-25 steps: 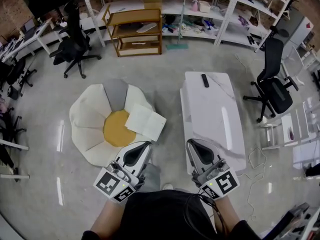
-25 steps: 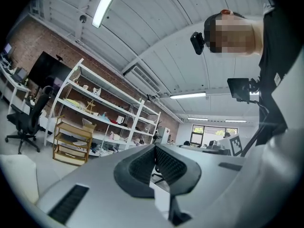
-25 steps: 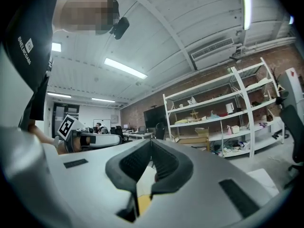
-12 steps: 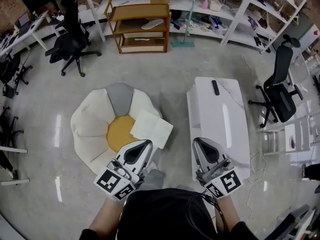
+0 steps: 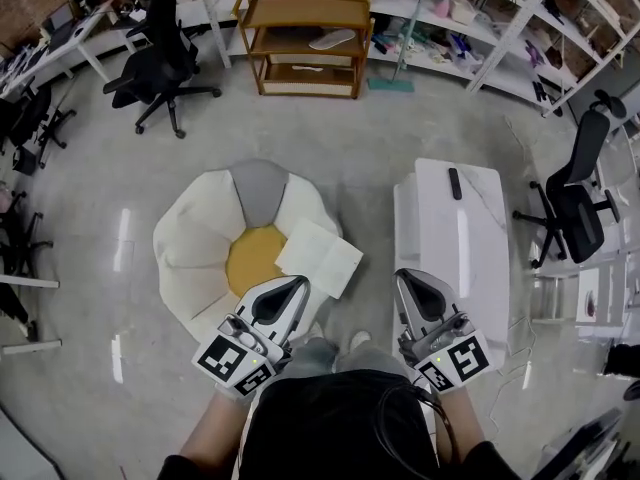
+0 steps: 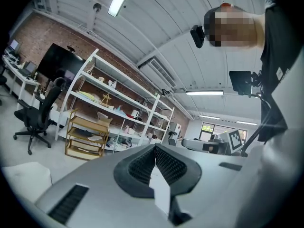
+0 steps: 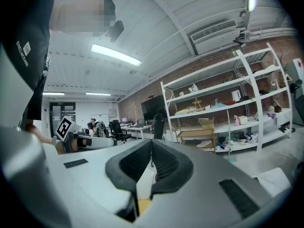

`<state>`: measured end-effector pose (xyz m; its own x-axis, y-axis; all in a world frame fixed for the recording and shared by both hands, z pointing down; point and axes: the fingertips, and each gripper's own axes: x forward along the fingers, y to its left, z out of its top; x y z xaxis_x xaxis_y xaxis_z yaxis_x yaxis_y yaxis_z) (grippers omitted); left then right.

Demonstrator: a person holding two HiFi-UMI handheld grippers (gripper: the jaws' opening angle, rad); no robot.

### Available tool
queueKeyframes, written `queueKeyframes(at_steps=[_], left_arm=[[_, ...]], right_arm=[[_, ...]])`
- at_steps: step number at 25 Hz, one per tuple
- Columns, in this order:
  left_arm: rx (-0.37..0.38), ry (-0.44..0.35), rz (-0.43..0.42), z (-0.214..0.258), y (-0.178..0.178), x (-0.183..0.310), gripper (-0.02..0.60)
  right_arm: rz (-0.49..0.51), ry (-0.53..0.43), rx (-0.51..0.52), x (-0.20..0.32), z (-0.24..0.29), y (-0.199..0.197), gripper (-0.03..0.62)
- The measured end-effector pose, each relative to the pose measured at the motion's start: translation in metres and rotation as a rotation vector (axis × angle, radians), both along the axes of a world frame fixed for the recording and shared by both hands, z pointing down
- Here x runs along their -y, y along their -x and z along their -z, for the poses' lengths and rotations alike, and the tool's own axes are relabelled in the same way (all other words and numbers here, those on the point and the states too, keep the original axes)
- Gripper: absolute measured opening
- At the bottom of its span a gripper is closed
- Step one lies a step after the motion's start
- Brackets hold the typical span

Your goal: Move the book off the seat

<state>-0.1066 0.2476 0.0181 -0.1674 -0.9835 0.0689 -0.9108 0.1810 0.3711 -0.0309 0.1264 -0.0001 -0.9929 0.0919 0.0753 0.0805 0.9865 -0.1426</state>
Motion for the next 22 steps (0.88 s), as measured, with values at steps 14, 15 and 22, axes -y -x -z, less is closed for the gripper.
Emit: queueKeyframes(at_steps=[14,15,22], left_arm=[[-0.054,0.055,0.122,-0.021,0.016,0.02,0.008],[-0.055,0.066,0.129,-0.026,0.017,0.022,0.008],[-0.084,0.149,0.144,-0.065,0.024,0.03,0.019]], right_arm=[[0.143,0.028,-0.053,0.026,-0.02,0.036,0.014],[0.148,0.033,-0.058,0.029,-0.024,0.038,0.014],[0.177,0.059,-0.11,0.042,-0.057,0.048,0.014]])
